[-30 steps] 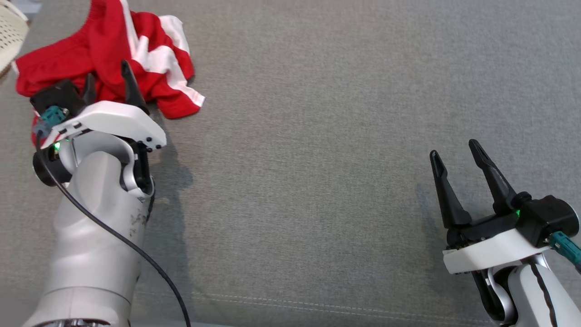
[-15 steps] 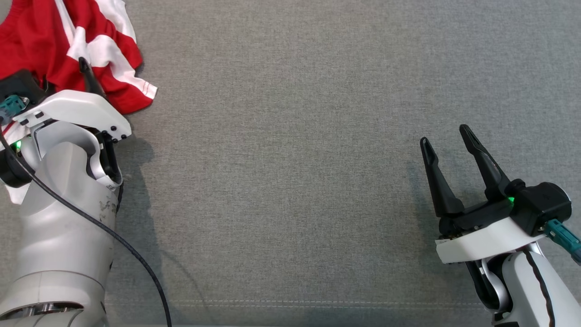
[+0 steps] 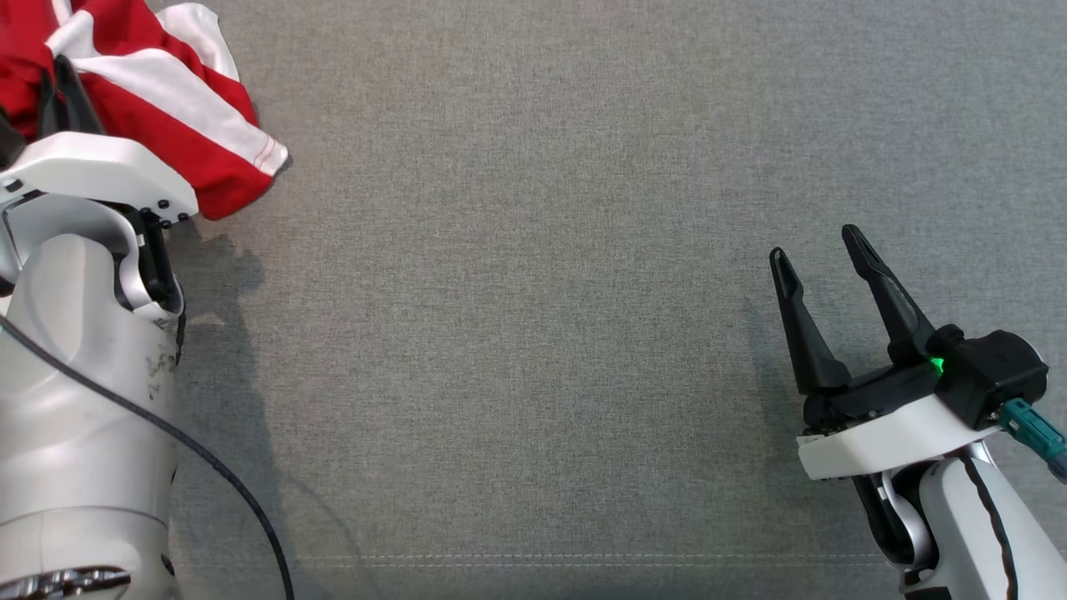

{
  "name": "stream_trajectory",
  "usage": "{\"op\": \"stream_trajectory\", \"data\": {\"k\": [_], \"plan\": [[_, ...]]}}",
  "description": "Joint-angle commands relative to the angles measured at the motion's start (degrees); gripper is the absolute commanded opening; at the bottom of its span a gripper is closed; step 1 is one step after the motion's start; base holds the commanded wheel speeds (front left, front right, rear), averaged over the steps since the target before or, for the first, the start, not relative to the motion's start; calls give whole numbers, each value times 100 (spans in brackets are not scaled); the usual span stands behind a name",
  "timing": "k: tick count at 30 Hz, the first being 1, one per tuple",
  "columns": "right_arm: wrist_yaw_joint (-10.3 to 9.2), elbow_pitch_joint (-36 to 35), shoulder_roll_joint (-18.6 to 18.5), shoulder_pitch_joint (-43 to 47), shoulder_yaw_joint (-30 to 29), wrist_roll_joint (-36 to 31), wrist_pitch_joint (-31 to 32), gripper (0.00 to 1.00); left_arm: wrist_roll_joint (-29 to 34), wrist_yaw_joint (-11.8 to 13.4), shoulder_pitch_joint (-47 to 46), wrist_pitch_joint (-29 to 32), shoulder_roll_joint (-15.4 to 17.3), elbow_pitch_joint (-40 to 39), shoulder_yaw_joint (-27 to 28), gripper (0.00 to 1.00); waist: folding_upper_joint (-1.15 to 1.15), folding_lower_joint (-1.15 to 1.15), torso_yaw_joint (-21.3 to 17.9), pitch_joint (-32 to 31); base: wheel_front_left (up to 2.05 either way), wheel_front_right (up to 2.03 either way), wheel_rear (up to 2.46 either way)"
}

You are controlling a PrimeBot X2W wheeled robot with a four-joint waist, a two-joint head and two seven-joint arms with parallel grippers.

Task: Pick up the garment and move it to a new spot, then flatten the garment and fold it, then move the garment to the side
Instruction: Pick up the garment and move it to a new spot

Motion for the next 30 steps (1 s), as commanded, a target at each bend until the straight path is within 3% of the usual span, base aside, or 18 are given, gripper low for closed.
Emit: {"op": "stream_trajectory", "data": {"k": [1, 15, 21, 25, 30], "plan": [[8, -131, 23, -40, 101, 73, -77, 100, 104, -49, 145, -33, 262, -312, 148, 0, 0, 0, -5, -65, 0, 0, 0], [8, -41, 152, 299, -21, 88, -77, 100, 696, -692, 1059, -33, -294, -2341, 180, 0, 0, 0, -239, -1015, 0, 0, 0], [8, -39, 211, 545, -67, 69, -77, 100, 345, -1124, 1319, -33, -497, -2738, -133, 0, 0, 0, -551, -1473, 0, 0, 0], [8, -20, 234, 657, -77, 63, -77, 100, -92, -1177, 1368, -33, -508, -2736, -634, 0, 0, 0, -790, -1658, 0, 0, 0], [8, -13, 273, 748, -94, 61, -77, 100, -618, -1043, 1359, -33, -510, -2804, -1243, 0, 0, 0, -1048, -1803, 0, 0, 0]]}}
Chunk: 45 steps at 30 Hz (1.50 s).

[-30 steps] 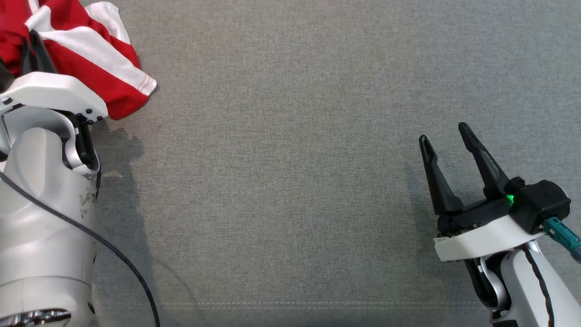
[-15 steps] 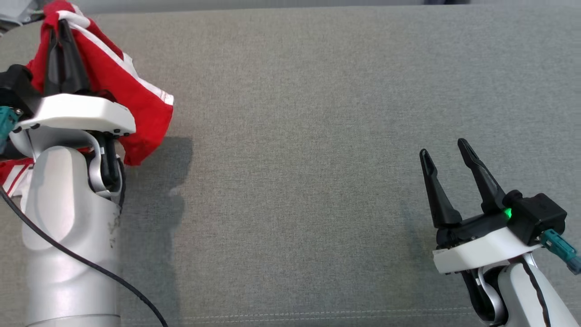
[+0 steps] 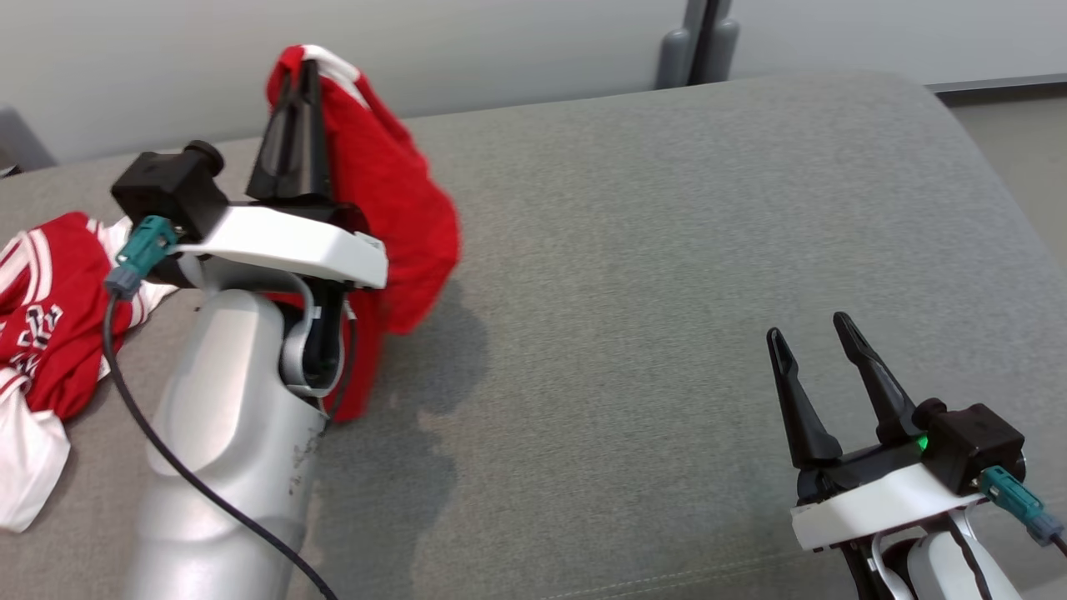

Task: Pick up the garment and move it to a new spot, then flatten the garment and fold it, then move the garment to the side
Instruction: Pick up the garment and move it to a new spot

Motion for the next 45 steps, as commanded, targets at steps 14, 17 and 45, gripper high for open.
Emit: {"op": "stream_trajectory", "data": {"k": [14, 17, 45], "plan": [[8, -131, 123, -4, 55, 61, -77, 100, -1329, 842, -313, -27, 159, -28, -1654, 0, 0, 0, -1076, -167, 0, 0, 0], [8, -128, 131, 20, 31, 44, -77, 100, -1579, 879, -144, -27, 159, 139, -1954, 0, 0, 0, -1075, -130, 0, 0, 0], [8, 89, 83, 197, 181, 114, -77, 100, -2177, 633, 1034, -27, 159, 92, -2617, 100, 0, 0, 95, -639, 0, 0, 0]]}}
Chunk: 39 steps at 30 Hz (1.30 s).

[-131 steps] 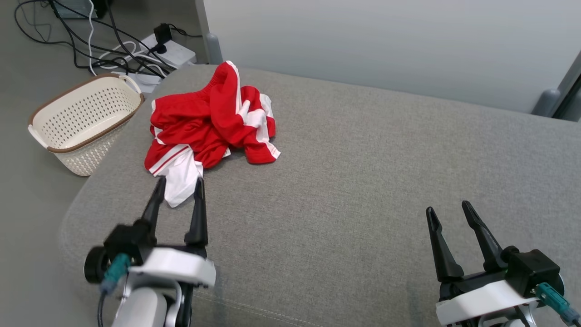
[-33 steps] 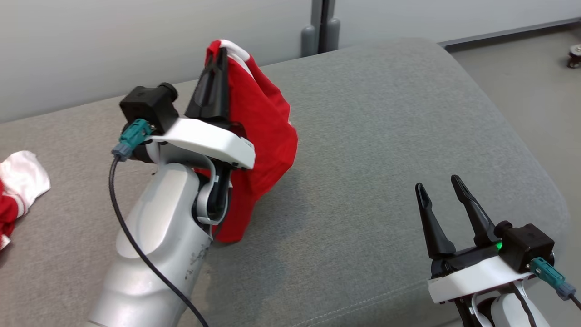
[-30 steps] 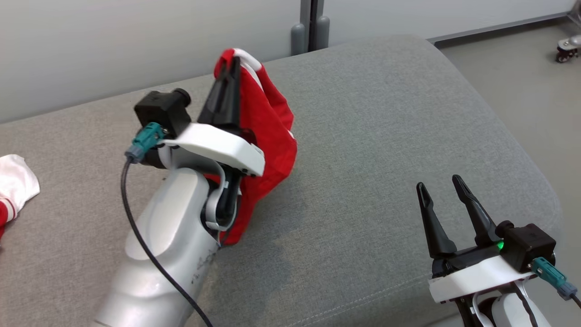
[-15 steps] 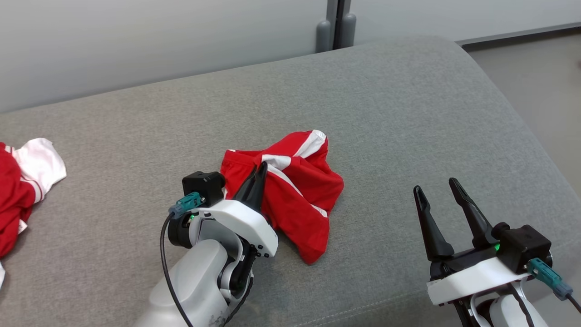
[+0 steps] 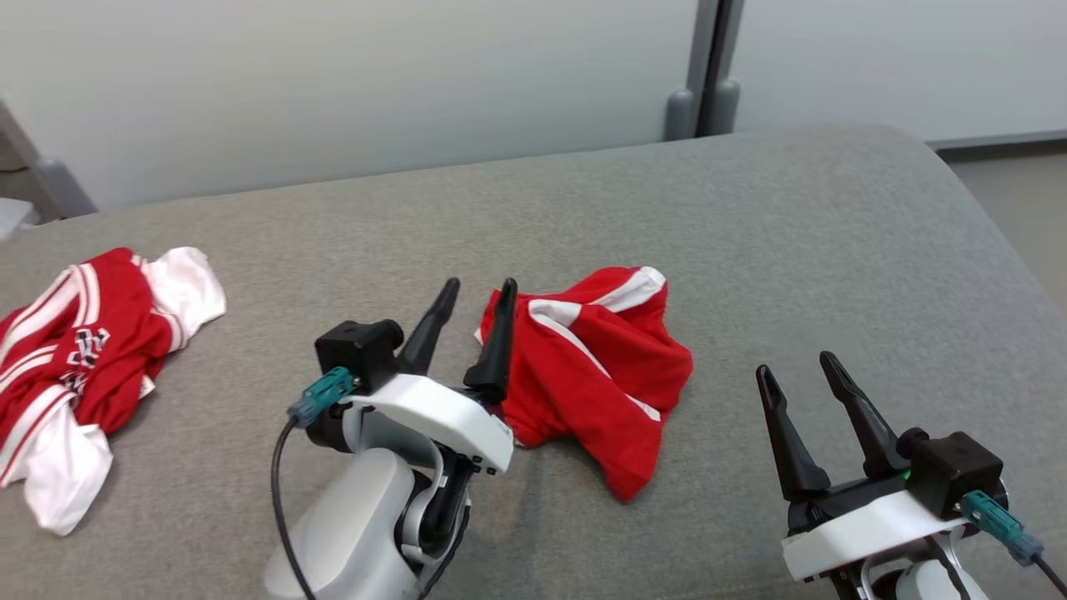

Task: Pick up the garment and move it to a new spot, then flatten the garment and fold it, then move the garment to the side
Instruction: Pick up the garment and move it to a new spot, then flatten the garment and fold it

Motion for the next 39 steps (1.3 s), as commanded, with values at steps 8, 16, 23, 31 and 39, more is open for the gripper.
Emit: {"op": "stream_trajectory", "data": {"k": [8, 16, 23, 31, 39], "plan": [[8, -122, 62, -57, 116, 69, -77, 100, 1320, -60, 976, -34, 220, -1393, 1389, 100, 0, 0, 472, -263, 0, 0, 0], [8, -85, 129, 214, -138, 78, -77, 100, 2054, -276, 2135, -34, 177, -2053, 2327, 100, 0, 0, 756, -424, 0, 0, 0], [8, -116, 132, 473, -401, 19, -77, 100, 2595, -370, 2508, -34, 118, -2248, 2620, 100, 0, 0, 854, -509, 0, 0, 0], [8, -294, 130, 761, -685, -147, -77, 100, 3131, -492, 2982, -34, 89, -2532, 2861, 100, 0, 0, 820, -513, 0, 0, 0], [8, -352, 93, 863, -694, -90, -77, 100, 3142, -558, 3113, -34, 79, -2487, 2938, 100, 0, 0, 799, -502, 0, 0, 0]]}}
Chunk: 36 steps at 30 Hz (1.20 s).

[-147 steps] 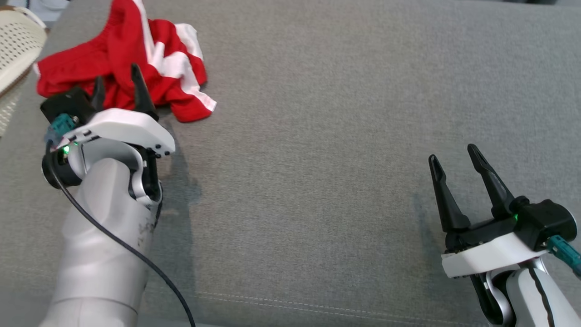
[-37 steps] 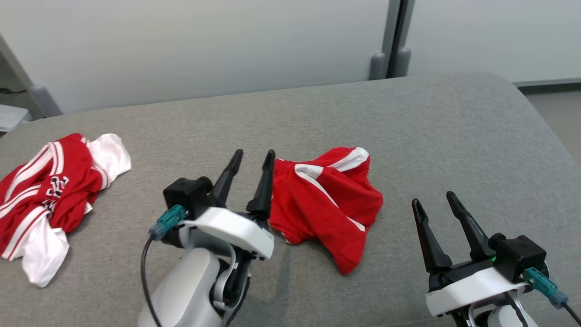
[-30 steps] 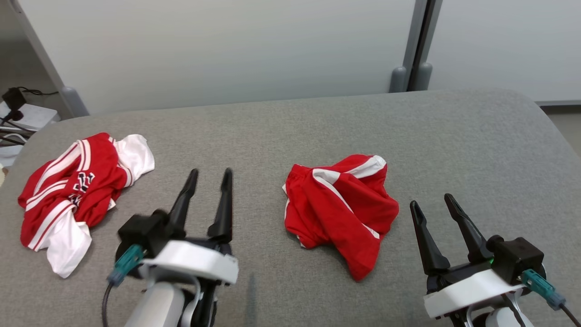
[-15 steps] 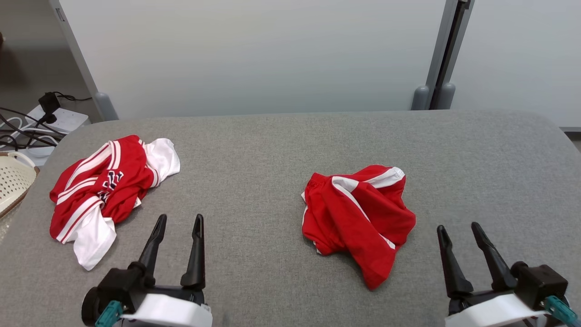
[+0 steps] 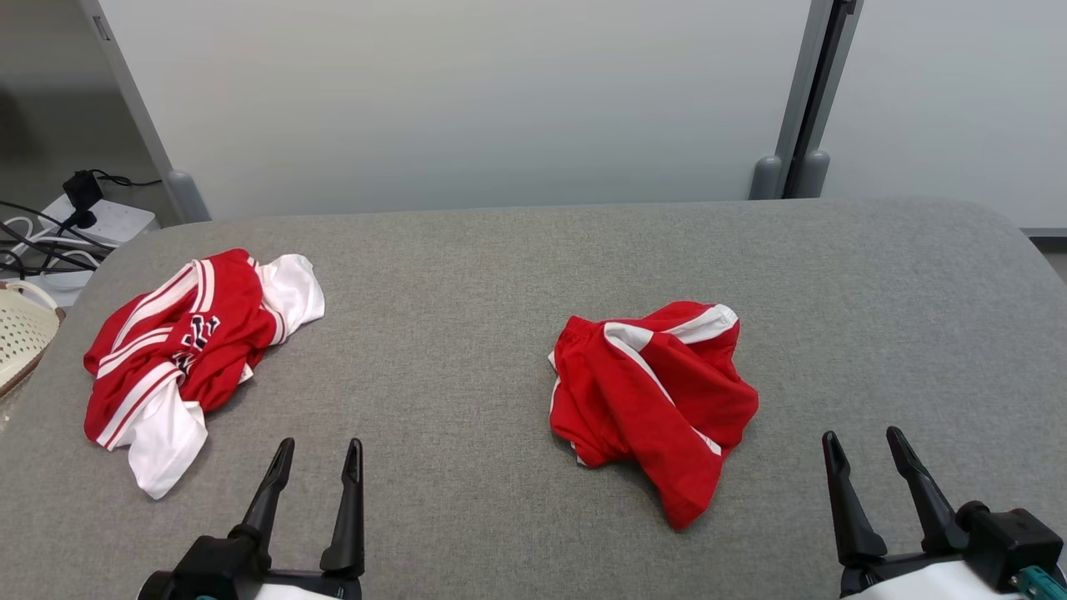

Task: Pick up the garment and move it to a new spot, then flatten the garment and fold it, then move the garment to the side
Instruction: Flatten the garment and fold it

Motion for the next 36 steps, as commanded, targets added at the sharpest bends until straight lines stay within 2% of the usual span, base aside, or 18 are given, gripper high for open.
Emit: {"op": "stream_trajectory", "data": {"k": [1, 8, 20, 31, 36], "plan": [[8, -183, -77, -110, 119, 10, -77, 100, 28, -38, -170, -33, 15, -118, 200, 100, 0, 0, -5, 1, 0, 0, 0], [8, -184, -81, -106, 133, 1, -77, 100, -55, 36, -230, -33, 14, -13, 134, 100, 0, 0, -6, -9, 0, 0, 0], [8, -168, -152, -112, 216, 43, -77, 100, -206, 1, -542, -33, 13, 68, -135, 100, 0, 0, 75, 75, 0, 0, 0], [8, -154, -316, -410, 503, 69, -77, 100, -351, -215, -2183, -33, 13, 535, -1245, 100, 0, 0, -173, 531, 0, 0, 0], [8, -134, -319, -560, 596, 101, -77, 100, -511, -197, -3053, -33, 13, 1058, -1778, 100, 0, 0, -416, 845, 0, 0, 0]]}}
